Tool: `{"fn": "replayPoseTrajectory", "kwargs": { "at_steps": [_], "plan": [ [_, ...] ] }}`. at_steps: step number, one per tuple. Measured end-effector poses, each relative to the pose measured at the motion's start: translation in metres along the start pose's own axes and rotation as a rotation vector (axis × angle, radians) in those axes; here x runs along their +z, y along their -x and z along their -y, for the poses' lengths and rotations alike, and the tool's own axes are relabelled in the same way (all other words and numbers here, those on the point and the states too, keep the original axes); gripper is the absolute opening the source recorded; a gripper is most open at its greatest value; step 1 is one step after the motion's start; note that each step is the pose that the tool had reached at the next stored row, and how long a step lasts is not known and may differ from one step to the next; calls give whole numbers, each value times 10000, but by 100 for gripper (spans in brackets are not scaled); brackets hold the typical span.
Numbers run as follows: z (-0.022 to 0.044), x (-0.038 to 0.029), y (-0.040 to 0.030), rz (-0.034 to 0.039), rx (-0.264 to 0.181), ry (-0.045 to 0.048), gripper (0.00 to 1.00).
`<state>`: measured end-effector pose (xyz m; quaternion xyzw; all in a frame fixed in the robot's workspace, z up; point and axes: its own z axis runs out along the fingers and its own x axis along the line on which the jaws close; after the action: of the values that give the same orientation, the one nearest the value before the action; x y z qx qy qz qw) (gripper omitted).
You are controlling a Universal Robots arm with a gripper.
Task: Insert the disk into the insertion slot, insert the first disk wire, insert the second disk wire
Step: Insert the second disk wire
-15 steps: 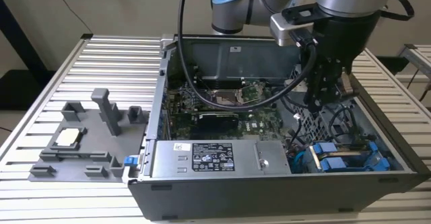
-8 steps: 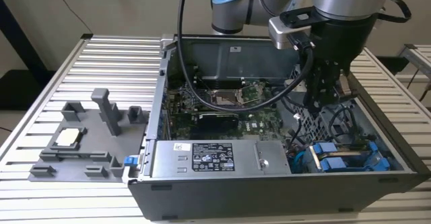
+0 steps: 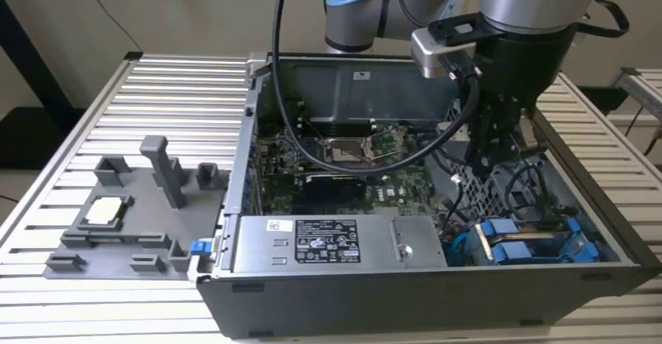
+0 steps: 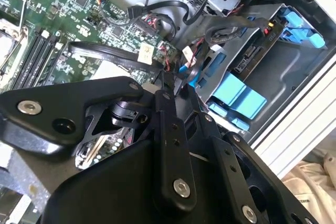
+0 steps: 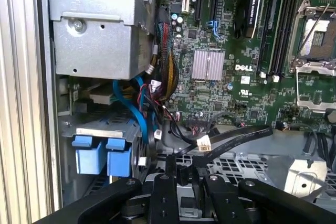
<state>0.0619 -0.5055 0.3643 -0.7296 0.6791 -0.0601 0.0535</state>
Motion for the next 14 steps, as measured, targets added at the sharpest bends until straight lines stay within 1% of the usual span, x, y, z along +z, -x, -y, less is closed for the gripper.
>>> {"fn": "replayPoseTrajectory", "kwargs": {
  "at_steps": [9, 10, 11, 12, 14],
  "plan": [
    [0, 2, 0, 0, 0, 0, 27],
    [0, 2, 0, -1, 0, 0, 25],
    [0, 3, 0, -1, 0, 0, 25],
    [-1, 3, 0, 0, 0, 0, 18],
    [-1, 3, 0, -1, 0, 0, 18]
  ]
}}
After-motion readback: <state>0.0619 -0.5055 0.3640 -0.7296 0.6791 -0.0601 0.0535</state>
